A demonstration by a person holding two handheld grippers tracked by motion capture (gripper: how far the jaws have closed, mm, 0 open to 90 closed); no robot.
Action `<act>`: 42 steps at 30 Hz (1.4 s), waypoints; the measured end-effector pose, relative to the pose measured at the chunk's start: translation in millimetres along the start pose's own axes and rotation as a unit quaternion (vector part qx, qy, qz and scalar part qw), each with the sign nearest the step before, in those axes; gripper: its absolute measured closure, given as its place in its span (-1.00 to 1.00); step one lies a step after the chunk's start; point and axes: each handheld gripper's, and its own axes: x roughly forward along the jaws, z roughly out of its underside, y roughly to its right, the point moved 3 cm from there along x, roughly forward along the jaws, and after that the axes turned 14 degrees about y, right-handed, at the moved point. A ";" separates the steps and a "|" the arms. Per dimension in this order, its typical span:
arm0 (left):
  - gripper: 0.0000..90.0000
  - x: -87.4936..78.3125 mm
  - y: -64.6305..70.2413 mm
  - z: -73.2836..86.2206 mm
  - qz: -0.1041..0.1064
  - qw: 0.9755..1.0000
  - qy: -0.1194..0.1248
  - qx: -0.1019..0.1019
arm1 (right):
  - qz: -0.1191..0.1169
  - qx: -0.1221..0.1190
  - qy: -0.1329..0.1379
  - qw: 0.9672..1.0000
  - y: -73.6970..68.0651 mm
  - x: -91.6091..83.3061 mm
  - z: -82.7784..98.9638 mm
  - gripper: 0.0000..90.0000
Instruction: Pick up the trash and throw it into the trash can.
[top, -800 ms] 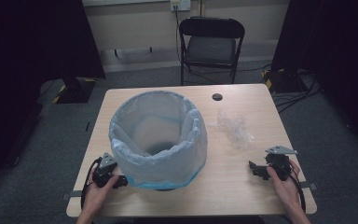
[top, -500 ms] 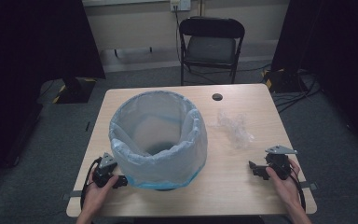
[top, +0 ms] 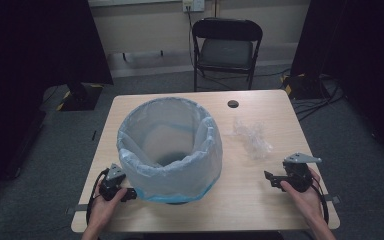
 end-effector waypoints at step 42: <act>-0.68 -0.1 -0.4 0.0 -0.001 1.000 0.000 0.003 | -0.022 -0.031 -0.073 0.997 3.6 119.5 -61.7 0.14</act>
